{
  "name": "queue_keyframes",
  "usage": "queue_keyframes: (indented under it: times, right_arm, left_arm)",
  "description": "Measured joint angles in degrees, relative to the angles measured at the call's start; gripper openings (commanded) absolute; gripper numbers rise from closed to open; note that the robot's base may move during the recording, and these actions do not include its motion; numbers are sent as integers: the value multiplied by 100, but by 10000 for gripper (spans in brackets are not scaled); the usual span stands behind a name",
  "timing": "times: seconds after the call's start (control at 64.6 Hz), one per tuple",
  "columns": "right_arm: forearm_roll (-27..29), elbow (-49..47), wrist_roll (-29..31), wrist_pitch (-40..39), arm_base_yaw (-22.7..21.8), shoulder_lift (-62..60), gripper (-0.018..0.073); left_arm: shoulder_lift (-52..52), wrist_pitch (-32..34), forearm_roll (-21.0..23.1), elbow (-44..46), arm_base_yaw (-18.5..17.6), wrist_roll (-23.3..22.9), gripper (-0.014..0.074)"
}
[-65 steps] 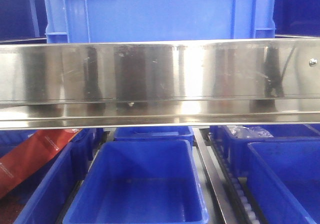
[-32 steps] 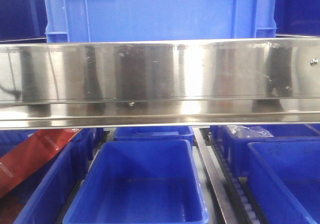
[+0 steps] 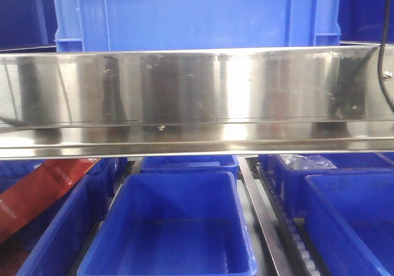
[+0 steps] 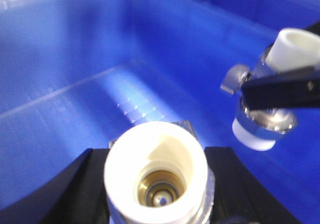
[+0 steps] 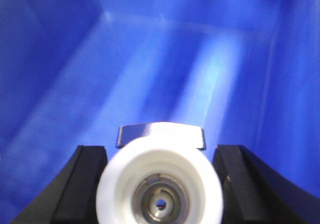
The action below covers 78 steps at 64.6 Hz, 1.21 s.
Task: Place valve from conveyor to right shelf box
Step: 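Open both grippers to release the valves into the blue box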
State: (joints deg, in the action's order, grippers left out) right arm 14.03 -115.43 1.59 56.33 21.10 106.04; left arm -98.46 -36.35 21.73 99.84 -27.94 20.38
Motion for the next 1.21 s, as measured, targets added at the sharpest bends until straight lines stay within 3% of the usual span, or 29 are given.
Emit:
queue_keyframes:
  times: [0.077,0.17,0.263,0.325,0.418,0.526,0.712,0.82,0.944,1.037,1.068,1.207]
  right_arm:
    - [0,0,0,21,0,58,-139]
    - [0,-11,100,21,9,83,78]
    - [0,-11,145,21,9,83,313]
    - [0,-11,157,21,9,83,407]
    - [11,-48,168,-75,9,83,508]
    - [20,-89,168,-135,9,83,557]
    - [33,-404,168,135,9,83,549]
    - [44,-658,168,317,9,83,515]
    - [44,-942,168,423,9,73,267]
    - [44,-1132,168,590,9,73,-59]
    - [44,-1166,168,643,9,73,-173]
    - [44,-1195,168,851,9,-13,-160]
  left_arm:
    - [-104,21,-15,5,0,0,-109]
    - [-167,30,-26,14,0,0,-41]
    - [-167,60,-26,14,0,0,129]
    - [-167,85,-26,18,0,0,243]
    - [-167,98,-26,18,0,0,401]
    - [-167,195,-14,41,0,0,499]
    - [-155,173,-3,76,0,0,497]
    - [-155,-5,-3,269,0,0,377]
    - [-155,-204,98,527,0,0,126]
    - [-133,-408,178,711,0,-11,-116]
    - [-109,-480,176,747,0,-11,-111]
    - [37,-601,186,833,0,-258,-111]
